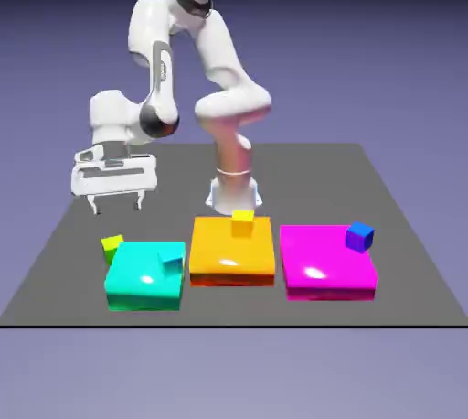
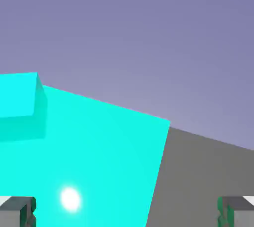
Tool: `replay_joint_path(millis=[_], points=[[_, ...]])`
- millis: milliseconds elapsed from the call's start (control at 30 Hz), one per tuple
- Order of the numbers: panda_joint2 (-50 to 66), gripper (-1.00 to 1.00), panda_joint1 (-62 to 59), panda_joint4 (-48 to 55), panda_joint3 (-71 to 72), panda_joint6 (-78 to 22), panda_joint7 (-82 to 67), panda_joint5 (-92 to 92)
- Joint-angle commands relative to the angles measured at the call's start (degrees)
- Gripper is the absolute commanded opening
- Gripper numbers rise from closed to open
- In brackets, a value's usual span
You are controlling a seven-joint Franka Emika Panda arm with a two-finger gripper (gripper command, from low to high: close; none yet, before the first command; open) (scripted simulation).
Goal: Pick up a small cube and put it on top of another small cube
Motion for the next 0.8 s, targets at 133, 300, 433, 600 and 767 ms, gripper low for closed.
replay_joint_path(millis=[133,300,433,600,767], points=[[0.23,0.0,4.47,0.88,-10.39,-0.94,-7.49,-0.67],[0.45,0.0,8.93,1.75,-20.77,-1.88,-14.99,-1.34],[-0.35,0.0,12.68,2.48,-26.72,-1.17,-17.2,-2.52],[-4.82,0.0,23.05,4.47,-37.06,4.12,-14.23,-7.13],[-7.51,-1.0,29.29,5.66,-43.27,7.3,-12.44,-9.91]])
